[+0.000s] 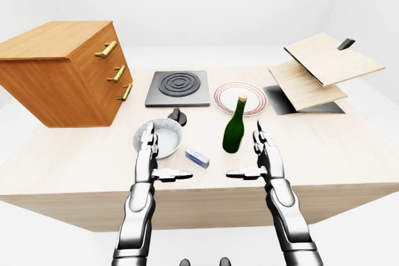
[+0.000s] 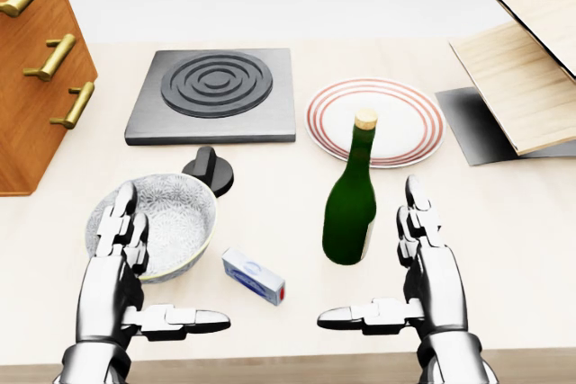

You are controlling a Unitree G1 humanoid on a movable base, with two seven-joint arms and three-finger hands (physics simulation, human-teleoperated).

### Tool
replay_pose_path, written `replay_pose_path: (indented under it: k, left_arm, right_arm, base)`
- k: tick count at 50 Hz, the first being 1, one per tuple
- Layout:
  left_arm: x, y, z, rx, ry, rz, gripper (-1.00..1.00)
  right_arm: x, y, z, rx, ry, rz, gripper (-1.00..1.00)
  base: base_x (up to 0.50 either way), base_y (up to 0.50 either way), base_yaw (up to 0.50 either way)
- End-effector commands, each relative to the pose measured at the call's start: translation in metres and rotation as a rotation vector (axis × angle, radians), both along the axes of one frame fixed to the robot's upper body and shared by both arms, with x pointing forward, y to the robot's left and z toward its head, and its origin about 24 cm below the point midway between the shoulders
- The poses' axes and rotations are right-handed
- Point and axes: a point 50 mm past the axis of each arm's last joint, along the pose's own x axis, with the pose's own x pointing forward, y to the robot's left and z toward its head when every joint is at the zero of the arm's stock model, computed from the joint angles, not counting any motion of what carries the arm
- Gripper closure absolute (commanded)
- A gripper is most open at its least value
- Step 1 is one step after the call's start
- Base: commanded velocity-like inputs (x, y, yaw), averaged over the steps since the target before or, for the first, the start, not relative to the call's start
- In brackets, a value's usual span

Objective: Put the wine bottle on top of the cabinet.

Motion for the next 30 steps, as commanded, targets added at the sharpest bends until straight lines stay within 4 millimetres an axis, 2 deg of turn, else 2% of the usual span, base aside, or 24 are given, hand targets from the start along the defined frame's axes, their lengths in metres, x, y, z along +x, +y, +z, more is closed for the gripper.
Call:
replay_pose_path:
  k: [1, 12, 16, 21, 30]
  left_arm:
    - [0.0, 0.008, 0.003, 0.017, -0.012, 0.014, -1.0]
    - [-0.001, 0.01, 0.009, 0.01, -0.017, 0.014, -1.0]
    - [-0.004, 0.012, 0.025, 0.002, -0.05, 0.022, -1.0]
    - [-0.005, 0.015, 0.041, 0.002, -0.12, 0.031, -1.0]
    - [-0.005, 0.016, 0.038, 0.004, -0.107, 0.032, -1.0]
  right_arm:
    - [-0.002, -0.008, 0.003, -0.026, -0.014, 0.0, -1.0]
    - [-0.005, -0.01, 0.017, -0.039, -0.039, -0.009, -1.0]
    - [-0.007, -0.012, 0.037, -0.095, -0.101, -0.014, -1.0]
    - [-0.009, -0.015, 0.053, -0.108, -0.168, -0.023, -1.0]
    - [-0.01, -0.016, 0.054, -0.105, -0.173, -0.03, -1.0]
  base:
    - [0.0, 0.0, 0.0]
    - [0.0, 0.0, 0.0]
    - [0.0, 0.0, 0.0]
    - [0.0, 0.0, 0.0]
    - [0.0, 0.0, 0.0]
